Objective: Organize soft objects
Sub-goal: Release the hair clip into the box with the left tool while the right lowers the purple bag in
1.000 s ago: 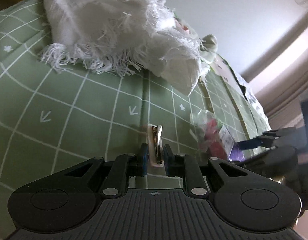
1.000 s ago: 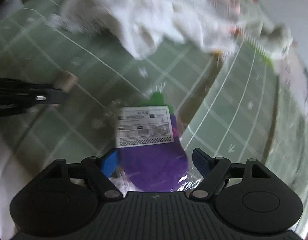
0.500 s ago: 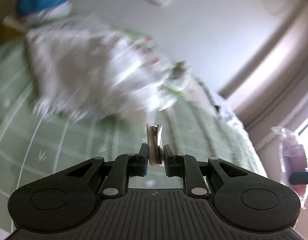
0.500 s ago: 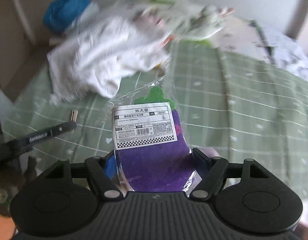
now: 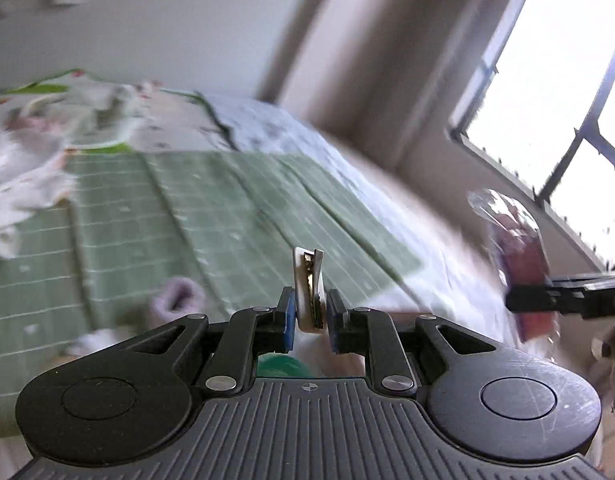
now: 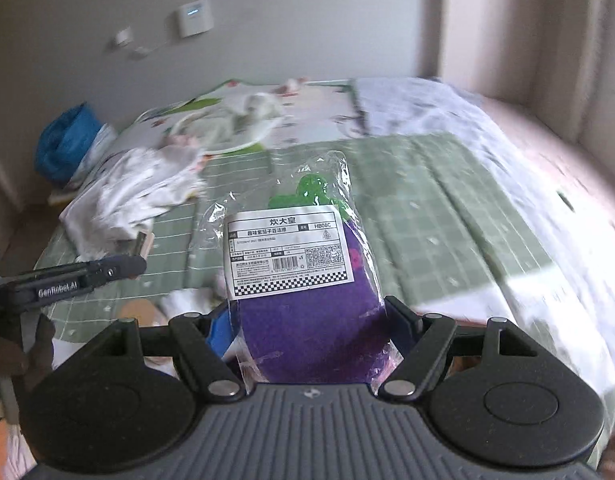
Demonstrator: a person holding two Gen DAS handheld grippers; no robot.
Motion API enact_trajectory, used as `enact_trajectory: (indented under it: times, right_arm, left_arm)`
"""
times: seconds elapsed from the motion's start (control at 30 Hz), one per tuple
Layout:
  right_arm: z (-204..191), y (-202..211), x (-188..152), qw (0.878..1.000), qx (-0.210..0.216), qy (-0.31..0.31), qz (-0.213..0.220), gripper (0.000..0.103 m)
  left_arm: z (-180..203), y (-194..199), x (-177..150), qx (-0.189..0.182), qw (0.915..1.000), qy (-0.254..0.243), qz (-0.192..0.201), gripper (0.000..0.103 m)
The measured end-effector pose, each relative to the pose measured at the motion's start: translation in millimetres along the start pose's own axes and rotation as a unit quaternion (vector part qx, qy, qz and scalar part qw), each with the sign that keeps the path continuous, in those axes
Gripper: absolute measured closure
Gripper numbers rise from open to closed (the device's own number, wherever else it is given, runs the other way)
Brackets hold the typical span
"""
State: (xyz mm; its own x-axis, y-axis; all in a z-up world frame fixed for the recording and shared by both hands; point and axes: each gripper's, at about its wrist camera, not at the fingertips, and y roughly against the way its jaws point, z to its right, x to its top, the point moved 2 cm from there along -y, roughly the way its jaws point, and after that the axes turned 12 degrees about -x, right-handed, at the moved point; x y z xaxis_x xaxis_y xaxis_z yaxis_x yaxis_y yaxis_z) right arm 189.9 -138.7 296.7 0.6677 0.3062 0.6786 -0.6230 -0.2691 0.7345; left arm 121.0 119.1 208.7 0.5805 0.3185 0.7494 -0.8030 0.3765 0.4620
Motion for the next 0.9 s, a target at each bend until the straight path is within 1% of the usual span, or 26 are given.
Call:
enact_trajectory:
  times: [0.03, 0.13, 0.2, 0.27, 0.3, 0.33, 0.37, 0.4, 0.43, 0.47, 0.5, 0.53, 0.57, 0.6, 0.7, 0.8, 0.9]
  right_arm:
    - [17.8, -3.6, -7.6, 1.000, -0.001, -0.019, -0.005, 0.028]
    - [52.3, -23.0, -28.9, 0.998, -0.013, -0.057, -0.022, 0.028]
    - [74.9, -36.8, -40.9, 0.996, -0.018, -0.078, -0.032, 0.028]
    - [91.9, -51.3, -53.3, 0.995, -0.025, -0.088, -0.041, 0.028]
    - [98.4, -55.1, -58.7, 0.995, -0.029, -0.090, -0.042, 0.028]
    - [107.0, -62.5, -64.6, 0.994, -0.033, -0.091, -0.044, 0.028]
    - [111.7, -68.7, -69.4, 0.994, -0.035, -0.093, -0.045, 0.028]
    - [116.1, -78.3, -73.8, 0.993, -0.036, -0.098, -0.049, 0.028]
    - [121.4, -88.7, -79.4, 0.992, -0.036, -0.105, -0.057, 0.028]
    - [122.0, -98.6, -82.2, 0.991, -0.036, -0.112, -0.065, 0.028]
    - [121.8, -112.9, -84.2, 0.990, -0.034, -0.116, -0.075, 0.028]
    - [122.0, -125.2, -88.9, 0.989, -0.031, -0.116, -0.085, 0.028]
    - [121.5, -134.7, -91.9, 0.989, -0.027, -0.116, -0.090, 0.027]
    - [119.3, -144.6, -95.1, 0.989, -0.016, -0.117, -0.095, 0.027]
    - [113.0, -168.0, -98.0, 0.986, -0.001, -0.130, -0.105, 0.026]
    - [109.1, -183.8, -97.0, 0.982, 0.016, -0.161, -0.102, 0.026]
    - [107.0, -182.6, -92.0, 0.978, 0.040, -0.186, -0.087, 0.025]
  left_arm:
    - [15.1, -17.8, -4.7, -0.004, 0.9997, -0.012, -0.019, 0.084]
    - [50.5, -67.3, -19.3, -0.020, 0.9965, -0.042, -0.070, 0.084]
    - [69.1, -92.1, -29.9, -0.031, 0.9935, -0.057, -0.093, 0.084]
    - [76.3, -124.1, -34.8, -0.041, 0.9915, -0.060, -0.108, 0.084]
    - [79.5, -138.1, -39.0, -0.050, 0.9908, -0.055, -0.113, 0.084]
    - [80.8, -151.1, -44.8, -0.076, 0.9897, -0.037, -0.116, 0.084]
    - [77.3, -163.2, -48.6, -0.108, 0.9870, -0.011, -0.118, 0.083]
    - [71.6, -175.1, -53.0, -0.138, 0.9823, 0.018, -0.125, 0.083]
    - [67.6, -184.8, -59.3, -0.148, 0.9786, 0.041, -0.136, 0.082]
    - [63.9, -193.3, -66.4, -0.132, 0.9796, 0.046, -0.145, 0.081]
    - [62.1, -198.4, -71.1, -0.109, 0.9827, 0.032, -0.146, 0.081]
    - [60.6, -201.4, -76.6, -0.092, 0.9852, 0.005, -0.145, 0.080]
    - [58.6, -201.2, -80.5, -0.090, 0.9853, -0.011, -0.145, 0.080]
    - [56.1, -199.8, -82.5, -0.091, 0.9852, -0.015, -0.145, 0.082]
    - [41.7, -184.1, -84.1, -0.085, 0.9881, -0.002, -0.128, 0.082]
    - [34.6, -158.0, -86.8, -0.084, 0.9887, -0.014, -0.123, 0.082]
    - [22.8, -116.3, -98.9, -0.081, 0.9888, -0.037, -0.120, 0.082]
